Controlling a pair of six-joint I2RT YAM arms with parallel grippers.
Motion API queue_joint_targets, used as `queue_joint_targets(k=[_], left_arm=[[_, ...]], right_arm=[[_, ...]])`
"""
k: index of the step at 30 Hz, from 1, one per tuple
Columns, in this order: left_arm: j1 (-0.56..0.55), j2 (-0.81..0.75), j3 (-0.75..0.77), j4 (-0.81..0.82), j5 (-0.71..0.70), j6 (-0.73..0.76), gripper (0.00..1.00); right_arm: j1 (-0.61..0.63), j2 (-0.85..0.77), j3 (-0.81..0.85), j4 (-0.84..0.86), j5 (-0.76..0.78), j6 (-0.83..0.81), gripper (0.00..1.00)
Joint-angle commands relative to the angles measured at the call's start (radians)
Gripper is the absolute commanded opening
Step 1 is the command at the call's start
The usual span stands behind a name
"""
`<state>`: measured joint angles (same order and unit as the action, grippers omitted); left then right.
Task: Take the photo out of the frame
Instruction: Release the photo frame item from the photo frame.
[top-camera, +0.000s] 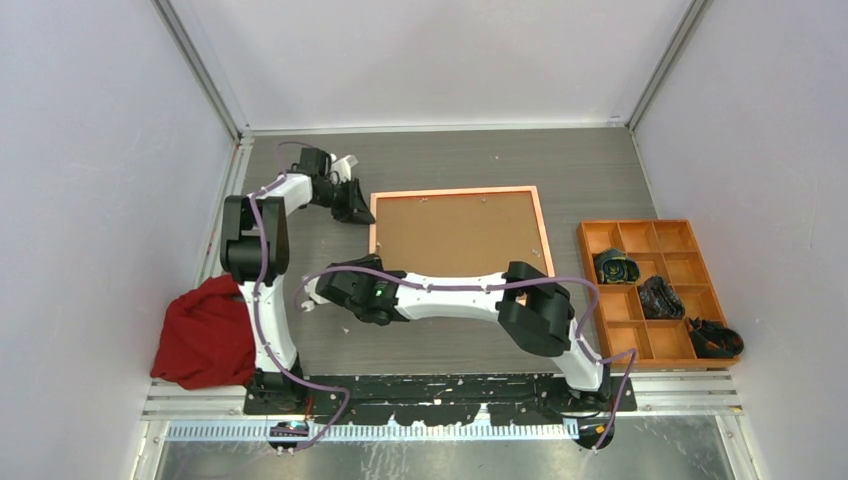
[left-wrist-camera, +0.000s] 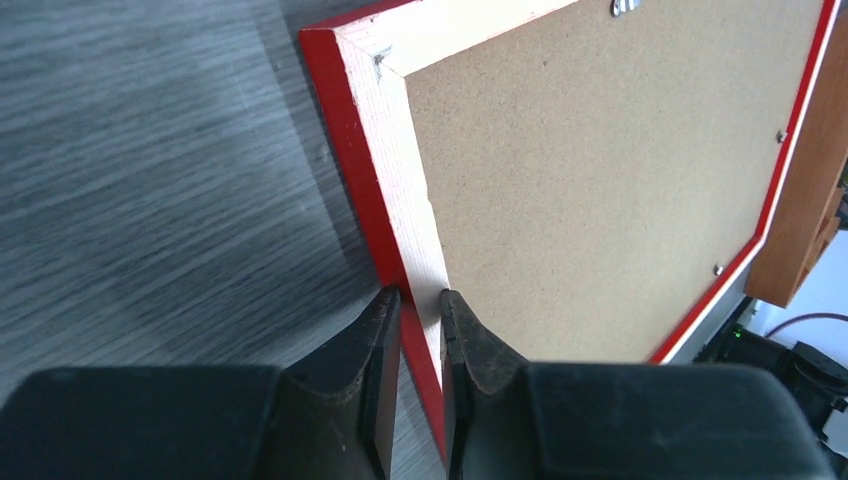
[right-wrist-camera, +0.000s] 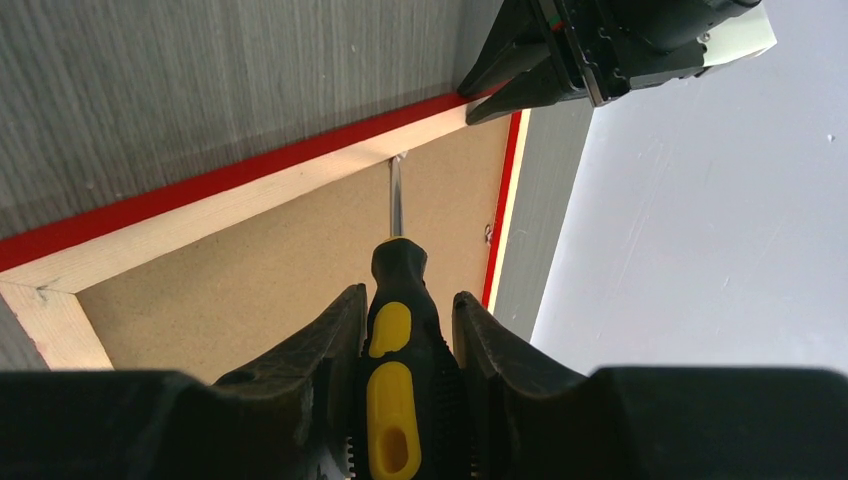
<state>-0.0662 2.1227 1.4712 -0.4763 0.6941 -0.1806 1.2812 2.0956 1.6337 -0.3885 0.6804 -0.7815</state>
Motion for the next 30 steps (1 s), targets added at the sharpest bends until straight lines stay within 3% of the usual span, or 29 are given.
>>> queue_joint_targets(k=[1, 12, 19, 22, 27, 30], left_arm=[[-0.031, 0.035, 0.003, -0.073, -0.14, 0.032, 0.17], [-0.068, 0.056, 0.046, -0.125, -0.238, 0.035, 0.14], [-0.074, 0.062, 0.055, -0.135, -0.239, 0.041, 0.14], [-0.075, 0.065, 0.06, -0.14, -0.238, 0.043, 0.14], [-0.082, 0.073, 0.071, -0.152, -0.251, 0.044, 0.17], [-0.085, 0.075, 0.075, -0.156, -0.263, 0.044, 0.21]], right_arm=[[-0.047, 0.016, 0.073, 0.073, 0.143, 0.052, 0.01], [-0.079, 0.013, 0.107, 0.067, 0.226, 0.261, 0.01], [-0.116, -0.06, 0.073, 0.013, 0.101, 0.414, 0.01], [-0.104, -0.117, 0.03, -0.032, -0.013, 0.332, 0.01], [-0.061, -0.132, -0.095, 0.11, 0.071, 0.018, 0.01], [-0.051, -0.137, -0.11, 0.115, 0.044, -0.054, 0.01]])
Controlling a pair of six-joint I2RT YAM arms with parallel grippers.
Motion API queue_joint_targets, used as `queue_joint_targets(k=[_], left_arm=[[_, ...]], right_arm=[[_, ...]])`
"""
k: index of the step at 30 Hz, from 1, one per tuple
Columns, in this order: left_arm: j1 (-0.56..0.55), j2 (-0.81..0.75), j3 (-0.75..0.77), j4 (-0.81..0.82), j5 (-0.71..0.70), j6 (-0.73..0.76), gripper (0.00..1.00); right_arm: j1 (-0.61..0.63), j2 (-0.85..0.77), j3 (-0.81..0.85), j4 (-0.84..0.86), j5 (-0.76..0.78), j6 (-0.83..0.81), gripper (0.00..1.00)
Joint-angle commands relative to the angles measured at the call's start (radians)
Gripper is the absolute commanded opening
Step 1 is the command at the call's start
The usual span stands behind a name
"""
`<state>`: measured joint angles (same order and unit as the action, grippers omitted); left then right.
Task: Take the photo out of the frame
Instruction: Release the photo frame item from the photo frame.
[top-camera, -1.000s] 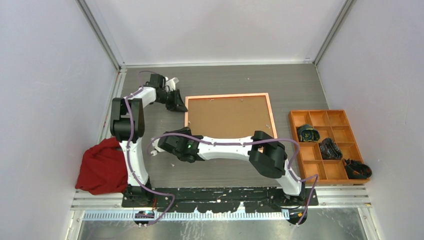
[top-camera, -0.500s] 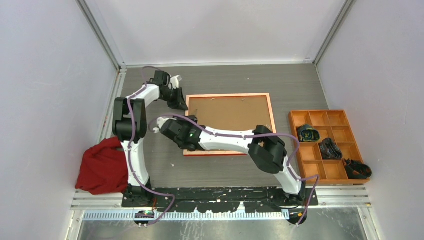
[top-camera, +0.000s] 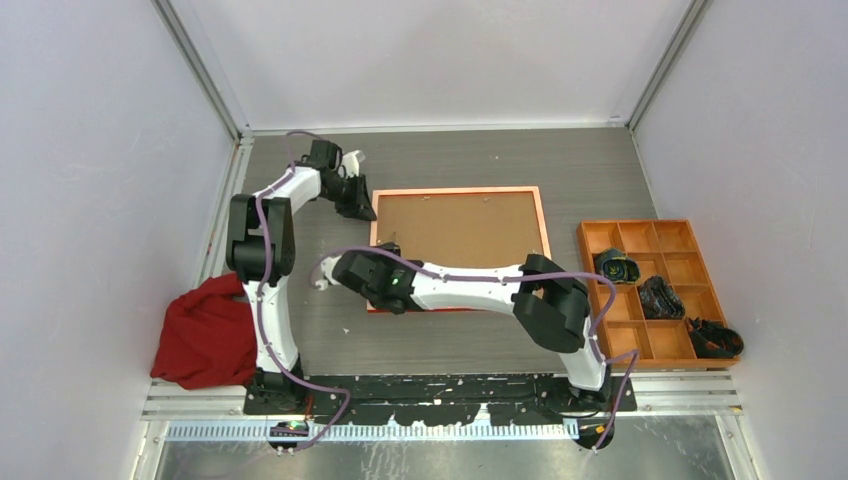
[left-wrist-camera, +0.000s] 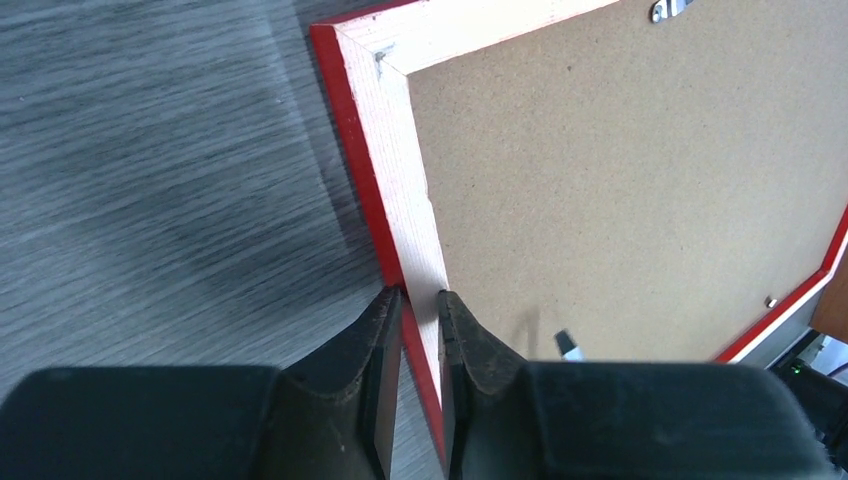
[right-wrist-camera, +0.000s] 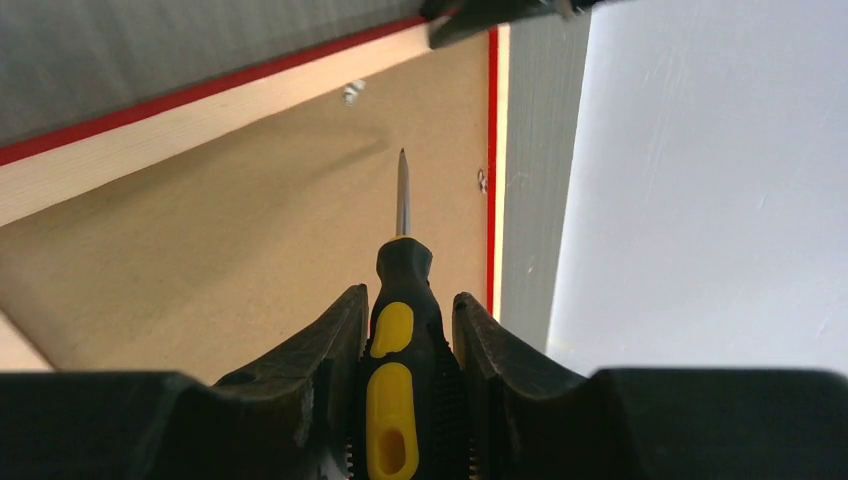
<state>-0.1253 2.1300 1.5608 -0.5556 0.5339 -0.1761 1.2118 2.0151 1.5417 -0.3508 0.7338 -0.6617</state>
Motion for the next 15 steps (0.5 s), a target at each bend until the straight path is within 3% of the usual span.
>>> queue_joint_targets(k=[1, 11, 15], left_arm=[[-0.028, 0.067, -0.015, -0.077, -0.105, 0.04, 0.23], [-0.039, 0.053, -0.018, -0.067, -0.098, 0.06, 0.41], [-0.039, 0.031, -0.029, -0.048, -0.006, 0.069, 0.43]], right_arm=[[0.021, -0.058, -0.011, 0.066, -0.025, -0.179, 0.01], [0.043, -0.037, 0.075, -0.027, -0.079, -0.163, 0.01], [0.046, -0.042, 0.074, -0.043, -0.095, -0.15, 0.01]])
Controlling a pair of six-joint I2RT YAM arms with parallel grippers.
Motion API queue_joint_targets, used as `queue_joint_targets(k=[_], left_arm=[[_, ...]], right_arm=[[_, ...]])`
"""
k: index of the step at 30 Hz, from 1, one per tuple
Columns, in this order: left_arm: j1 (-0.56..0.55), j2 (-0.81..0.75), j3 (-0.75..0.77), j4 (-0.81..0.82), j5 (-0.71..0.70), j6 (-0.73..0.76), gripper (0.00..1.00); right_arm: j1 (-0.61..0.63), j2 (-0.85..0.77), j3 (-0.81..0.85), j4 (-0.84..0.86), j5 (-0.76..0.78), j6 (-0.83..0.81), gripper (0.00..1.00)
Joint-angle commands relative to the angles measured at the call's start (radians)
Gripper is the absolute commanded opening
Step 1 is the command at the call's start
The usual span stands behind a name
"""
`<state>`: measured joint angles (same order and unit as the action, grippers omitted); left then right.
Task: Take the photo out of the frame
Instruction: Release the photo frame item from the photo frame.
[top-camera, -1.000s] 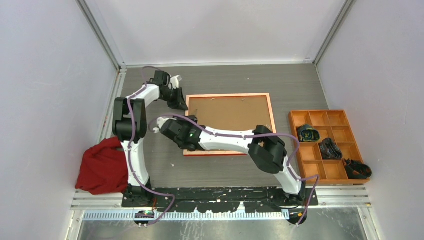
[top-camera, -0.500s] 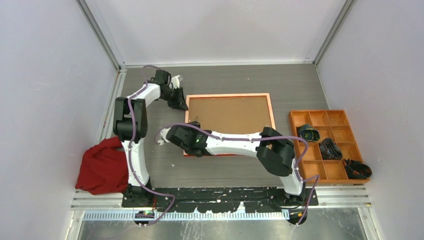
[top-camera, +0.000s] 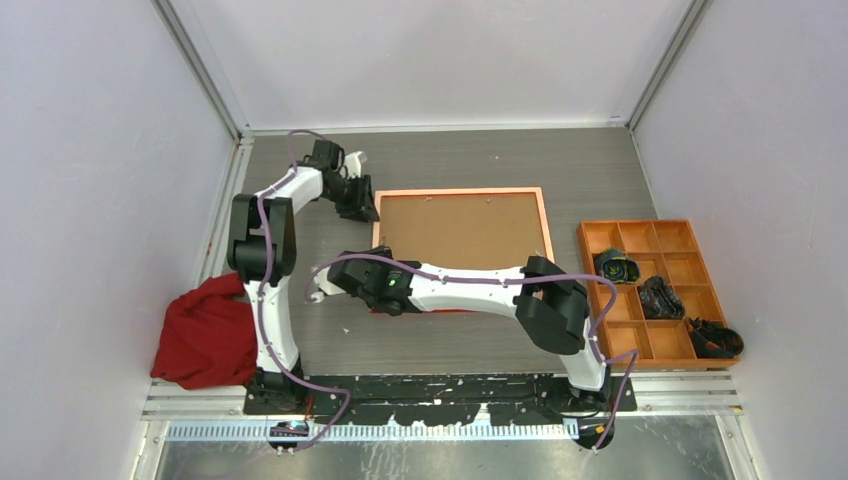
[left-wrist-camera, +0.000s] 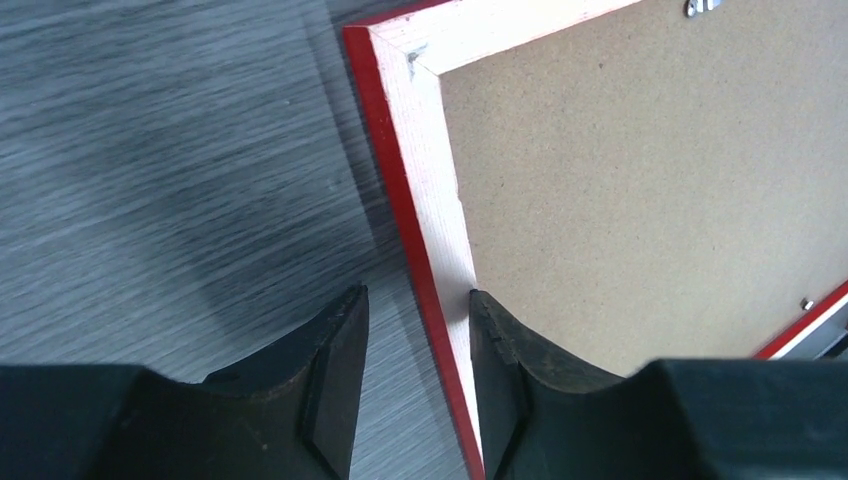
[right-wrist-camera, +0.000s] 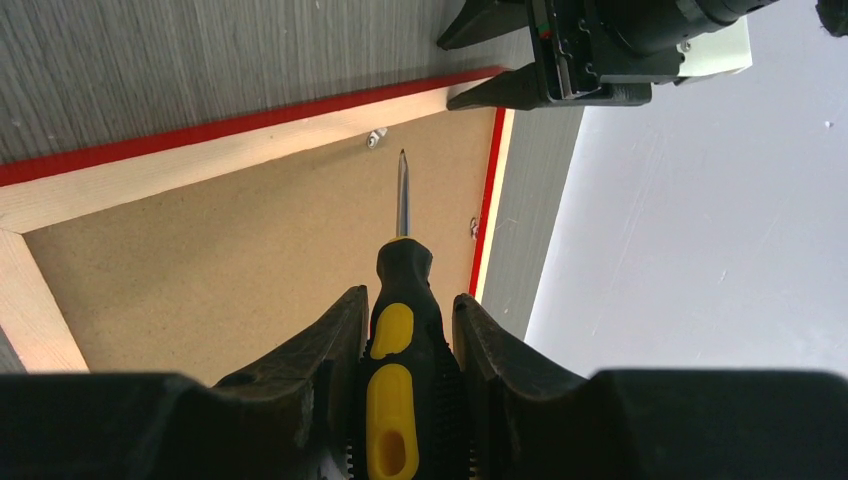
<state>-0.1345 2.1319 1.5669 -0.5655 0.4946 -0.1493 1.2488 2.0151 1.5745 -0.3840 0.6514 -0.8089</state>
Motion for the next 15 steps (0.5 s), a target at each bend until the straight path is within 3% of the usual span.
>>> queue_joint_targets(k=[1, 7, 15], left_arm=[[-0.03, 0.019, -0.044, -0.025, 0.051, 0.042, 0.43], [-0.025, -0.03, -0.082, 0.035, 0.118, 0.031, 0.44], [-0.071, 0.002, -0.035, -0.028, -0.112, 0.04, 0.43]], right_arm=[[0.011, -0.04, 0.042, -0.013, -0.012, -0.001, 0.01], [0.013, -0.038, 0.045, -0.016, -0.013, 0.009, 0.01], [0.023, -0.03, 0.041, -0.017, -0.013, -0.021, 0.01]])
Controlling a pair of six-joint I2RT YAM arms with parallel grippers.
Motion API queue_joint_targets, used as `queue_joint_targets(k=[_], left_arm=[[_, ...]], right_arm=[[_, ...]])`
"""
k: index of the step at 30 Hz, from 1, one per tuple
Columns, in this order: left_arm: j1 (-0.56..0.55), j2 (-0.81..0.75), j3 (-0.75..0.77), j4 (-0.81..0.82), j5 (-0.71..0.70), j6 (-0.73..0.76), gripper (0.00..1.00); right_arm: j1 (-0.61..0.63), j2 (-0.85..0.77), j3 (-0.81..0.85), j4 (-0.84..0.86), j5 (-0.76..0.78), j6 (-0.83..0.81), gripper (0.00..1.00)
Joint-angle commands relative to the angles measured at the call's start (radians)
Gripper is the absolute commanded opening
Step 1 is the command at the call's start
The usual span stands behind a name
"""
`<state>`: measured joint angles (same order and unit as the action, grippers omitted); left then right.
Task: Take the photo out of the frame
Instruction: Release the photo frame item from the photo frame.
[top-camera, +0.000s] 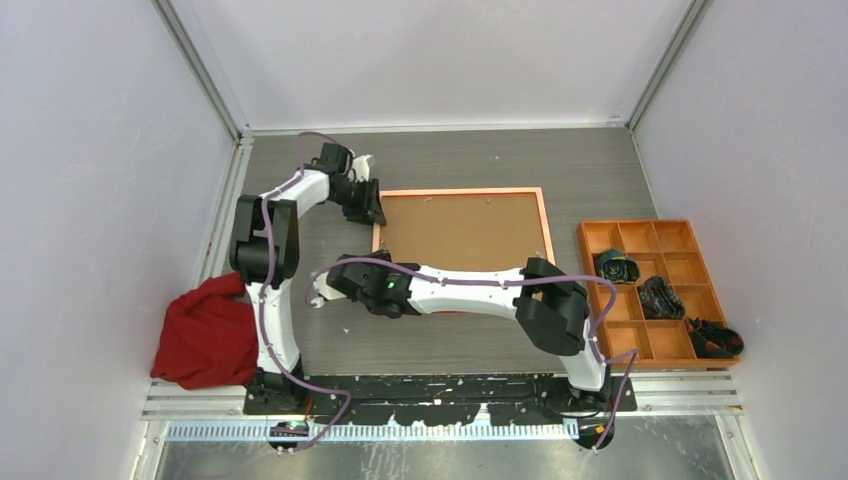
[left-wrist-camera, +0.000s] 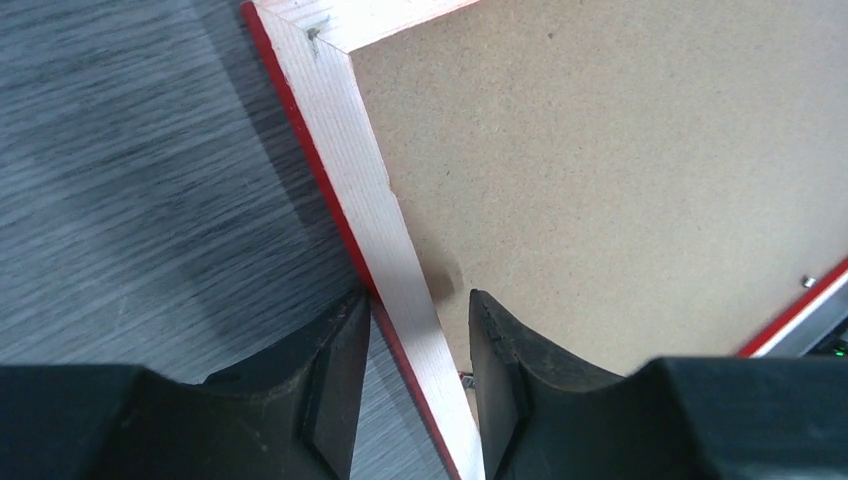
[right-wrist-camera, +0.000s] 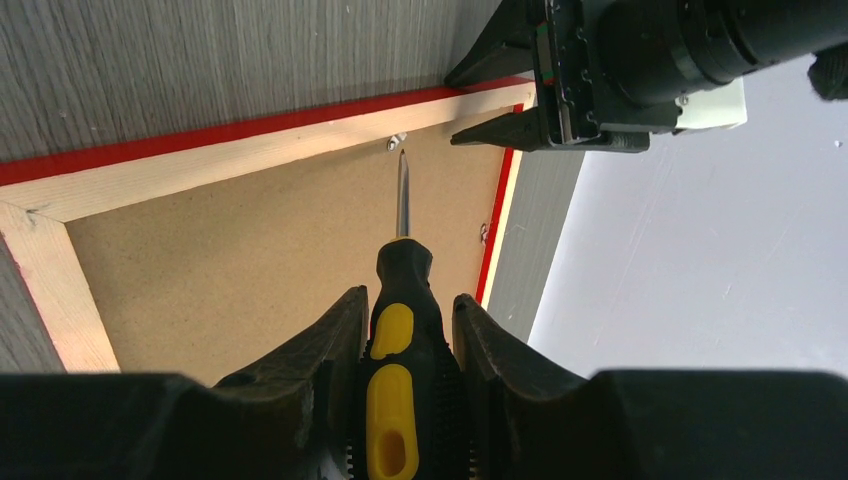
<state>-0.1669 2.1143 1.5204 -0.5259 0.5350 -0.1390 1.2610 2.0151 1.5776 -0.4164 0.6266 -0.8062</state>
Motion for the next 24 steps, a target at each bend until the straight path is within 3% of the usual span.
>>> queue_joint_targets(k=[1, 6, 16, 24], left_arm=[[-0.049, 0.024, 0.017, -0.075, -0.175, 0.035, 0.43], [-0.077, 0.039, 0.03, -0.092, -0.255, 0.04, 0.37], [-0.076, 0.046, 0.03, -0.098, -0.236, 0.037, 0.21], [-0.048, 0.061, 0.033, -0.102, -0.168, 0.029, 0.2]], right_arm=[[0.012, -0.029, 0.036, 0.016, 0.014, -0.032, 0.01], [0.021, -0.026, 0.024, 0.014, 0.019, -0.086, 0.01], [0.031, -0.001, 0.033, -0.024, 0.014, -0.188, 0.01], [0.031, 0.019, 0.02, -0.025, 0.037, -0.26, 0.01]])
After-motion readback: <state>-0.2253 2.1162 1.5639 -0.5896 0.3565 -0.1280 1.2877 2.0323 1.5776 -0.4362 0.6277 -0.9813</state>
